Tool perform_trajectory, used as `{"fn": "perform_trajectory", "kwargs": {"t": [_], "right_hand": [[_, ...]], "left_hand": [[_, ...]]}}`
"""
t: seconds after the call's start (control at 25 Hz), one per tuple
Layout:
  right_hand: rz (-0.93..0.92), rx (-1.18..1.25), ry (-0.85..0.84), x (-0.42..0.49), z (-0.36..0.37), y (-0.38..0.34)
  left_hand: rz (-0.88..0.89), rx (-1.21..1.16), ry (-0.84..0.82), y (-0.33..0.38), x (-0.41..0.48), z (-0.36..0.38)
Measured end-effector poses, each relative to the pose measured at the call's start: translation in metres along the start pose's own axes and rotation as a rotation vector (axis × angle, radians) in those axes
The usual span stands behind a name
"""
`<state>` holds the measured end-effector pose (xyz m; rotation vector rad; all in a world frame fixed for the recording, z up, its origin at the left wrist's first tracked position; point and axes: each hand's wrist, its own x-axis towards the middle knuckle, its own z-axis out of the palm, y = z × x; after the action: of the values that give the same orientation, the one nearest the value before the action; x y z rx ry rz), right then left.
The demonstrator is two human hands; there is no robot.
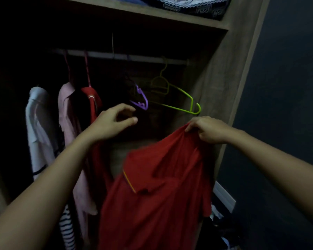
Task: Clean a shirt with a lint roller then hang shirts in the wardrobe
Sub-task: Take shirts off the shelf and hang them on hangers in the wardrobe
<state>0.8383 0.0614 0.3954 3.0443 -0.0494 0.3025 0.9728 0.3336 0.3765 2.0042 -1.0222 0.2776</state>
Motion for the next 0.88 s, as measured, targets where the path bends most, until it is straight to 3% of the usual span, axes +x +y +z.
{"fn": "perform_trajectory", "kwargs": {"t": [0.16,0.24,0.36,0.44,0.56,0.68,0.88], "right_hand": [[0.020,-0.334,-0.047,0.017,-0.002,0.009],[0.049,-0.380,-0.064,0.024,0.002,0.022],[0.075,-0.414,-0.045,0.027,0.002,0.029],[0.069,-0.425,-0.026,0.027,0.003,0.030],[0.047,-0.420,-0.020,0.028,0.005,0.033],[0.035,-0.413,-0.017,0.030,0.009,0.037],[0.061,-0.340,-0.054,0.030,0.007,0.033]], "left_hand": [[-0.338,-0.547,0.395,0.010,0.079,0.002],[-0.452,-0.631,0.455,0.004,0.117,0.009],[-0.578,-0.801,0.416,0.010,0.143,0.038],[-0.581,-0.875,0.390,0.013,0.155,0.055],[-0.495,-0.824,0.518,0.020,0.165,0.055],[-0.404,-0.909,0.540,0.028,0.163,0.047],[-0.420,-0.858,0.408,0.041,0.087,0.056]]}}
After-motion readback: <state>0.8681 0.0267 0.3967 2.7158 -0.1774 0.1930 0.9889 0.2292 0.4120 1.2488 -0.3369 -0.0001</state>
